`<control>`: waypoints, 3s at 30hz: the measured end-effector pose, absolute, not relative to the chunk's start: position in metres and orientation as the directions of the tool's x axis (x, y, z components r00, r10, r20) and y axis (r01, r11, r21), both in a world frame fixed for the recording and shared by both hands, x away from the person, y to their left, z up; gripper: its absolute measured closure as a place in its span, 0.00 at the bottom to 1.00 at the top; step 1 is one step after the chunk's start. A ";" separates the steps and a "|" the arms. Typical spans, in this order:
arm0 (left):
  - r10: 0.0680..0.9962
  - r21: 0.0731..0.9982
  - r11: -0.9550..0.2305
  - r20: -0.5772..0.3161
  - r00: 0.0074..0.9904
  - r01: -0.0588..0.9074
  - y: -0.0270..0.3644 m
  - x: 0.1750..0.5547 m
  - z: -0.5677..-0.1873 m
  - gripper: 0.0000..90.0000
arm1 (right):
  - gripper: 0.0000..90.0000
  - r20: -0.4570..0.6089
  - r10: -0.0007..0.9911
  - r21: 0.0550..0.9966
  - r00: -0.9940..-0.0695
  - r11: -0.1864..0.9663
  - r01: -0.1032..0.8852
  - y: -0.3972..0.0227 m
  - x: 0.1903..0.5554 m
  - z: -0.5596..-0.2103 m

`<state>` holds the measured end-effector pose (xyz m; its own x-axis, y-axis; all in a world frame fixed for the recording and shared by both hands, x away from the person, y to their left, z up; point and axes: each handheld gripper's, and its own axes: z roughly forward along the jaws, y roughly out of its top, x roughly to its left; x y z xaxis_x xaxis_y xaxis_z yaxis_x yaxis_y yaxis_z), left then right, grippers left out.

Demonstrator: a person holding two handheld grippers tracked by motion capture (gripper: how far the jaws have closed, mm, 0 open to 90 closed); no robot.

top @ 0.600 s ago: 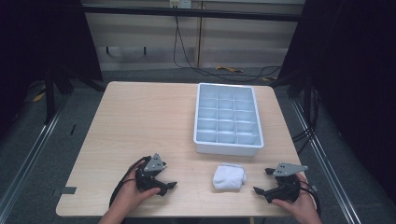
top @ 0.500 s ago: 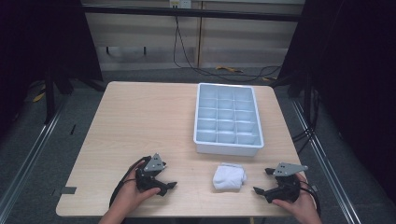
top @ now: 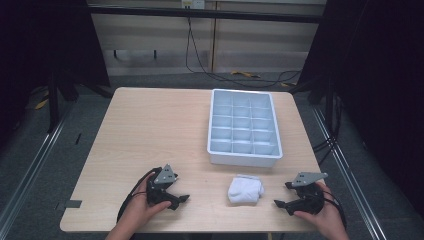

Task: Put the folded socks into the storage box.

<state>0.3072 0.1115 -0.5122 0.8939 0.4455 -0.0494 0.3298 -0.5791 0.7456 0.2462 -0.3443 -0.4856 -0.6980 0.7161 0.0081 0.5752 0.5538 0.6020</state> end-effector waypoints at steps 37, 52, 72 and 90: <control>0.446 0.745 -0.579 -0.049 0.894 0.330 0.111 0.307 -0.512 0.18 | 0.28 -0.038 0.491 0.275 -0.870 0.843 0.463 -0.268 0.283 -0.419; 0.446 0.745 -0.580 -0.049 0.894 0.330 0.111 0.307 -0.512 0.18 | 0.28 -0.044 0.425 0.210 -0.904 0.889 0.407 -0.233 0.299 -0.407; 0.445 0.745 -0.580 -0.049 0.894 0.330 0.111 0.307 -0.512 0.18 | 0.32 -0.032 0.340 0.126 -0.940 0.934 0.334 -0.197 0.308 -0.417; 0.444 0.744 -0.581 -0.050 0.895 0.330 0.111 0.307 -0.512 0.18 | 0.31 -0.018 0.308 0.106 -0.951 0.947 0.304 -0.188 0.306 -0.423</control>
<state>0.3070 0.1114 -0.5122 0.8946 0.4440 -0.0501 0.3298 -0.5806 0.7444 0.3059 -0.1883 -0.4230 -0.9514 0.3075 -0.0178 0.3040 0.9467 0.1064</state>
